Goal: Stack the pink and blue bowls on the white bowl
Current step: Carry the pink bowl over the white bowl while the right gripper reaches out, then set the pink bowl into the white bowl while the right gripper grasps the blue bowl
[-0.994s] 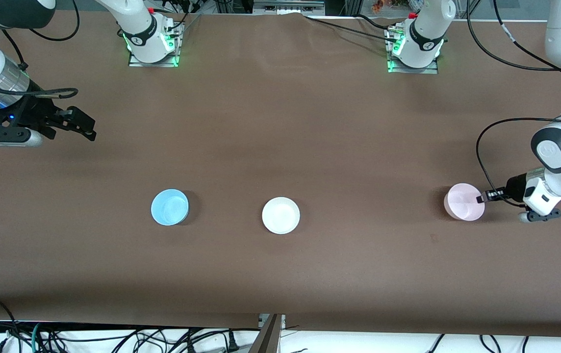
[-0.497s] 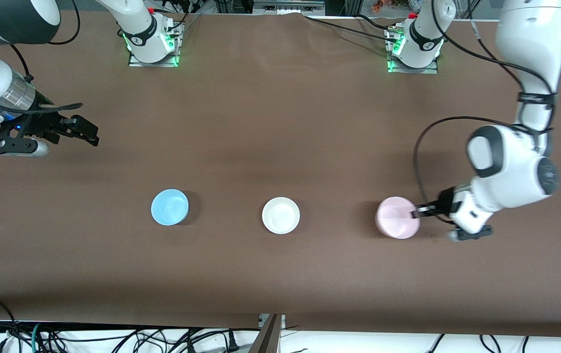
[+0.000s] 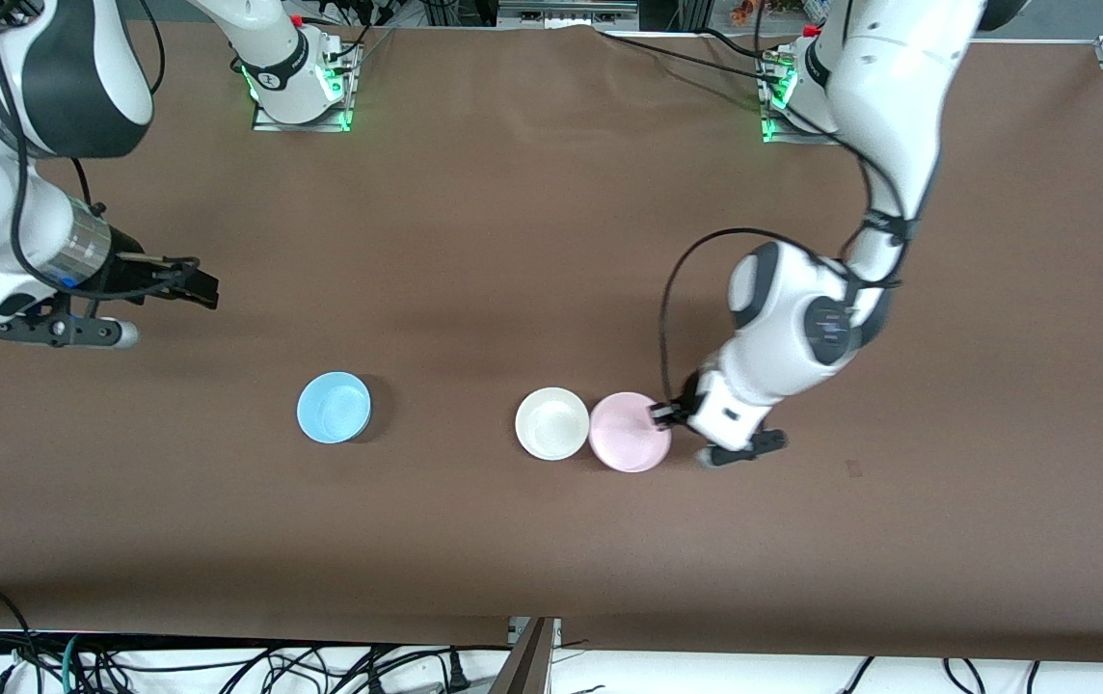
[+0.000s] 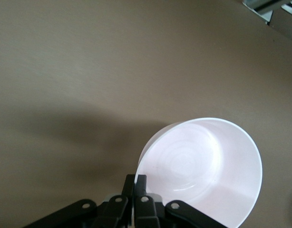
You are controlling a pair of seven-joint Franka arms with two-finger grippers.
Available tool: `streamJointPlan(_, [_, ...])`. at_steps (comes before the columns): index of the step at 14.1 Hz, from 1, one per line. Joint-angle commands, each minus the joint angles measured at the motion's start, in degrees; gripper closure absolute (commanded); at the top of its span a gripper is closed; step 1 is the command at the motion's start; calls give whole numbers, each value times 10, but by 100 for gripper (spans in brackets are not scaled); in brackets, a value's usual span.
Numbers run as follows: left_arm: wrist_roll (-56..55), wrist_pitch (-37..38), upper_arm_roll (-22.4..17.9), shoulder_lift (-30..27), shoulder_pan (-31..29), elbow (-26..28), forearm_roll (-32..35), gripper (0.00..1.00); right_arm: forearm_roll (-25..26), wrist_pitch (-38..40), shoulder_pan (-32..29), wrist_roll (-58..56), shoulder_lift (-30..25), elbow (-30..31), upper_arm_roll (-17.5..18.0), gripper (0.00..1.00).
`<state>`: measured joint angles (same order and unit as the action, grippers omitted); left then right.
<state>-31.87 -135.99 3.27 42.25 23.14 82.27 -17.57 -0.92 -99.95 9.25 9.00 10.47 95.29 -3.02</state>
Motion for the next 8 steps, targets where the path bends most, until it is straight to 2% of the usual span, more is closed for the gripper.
streamJointPlan(1, [-57,7,-8,67,37,-97,40,100,4,-6,-1,-5,42,-17,5,0])
streamJointPlan(4, [-76,10,-5,71,59,-99,39,100,-1,-39,-1,-9,69,-21,6,0])
streamJointPlan(8, [-86,10,-5,77,70,-95,40,100,-2,-47,2,-30,109,-22,8,0])
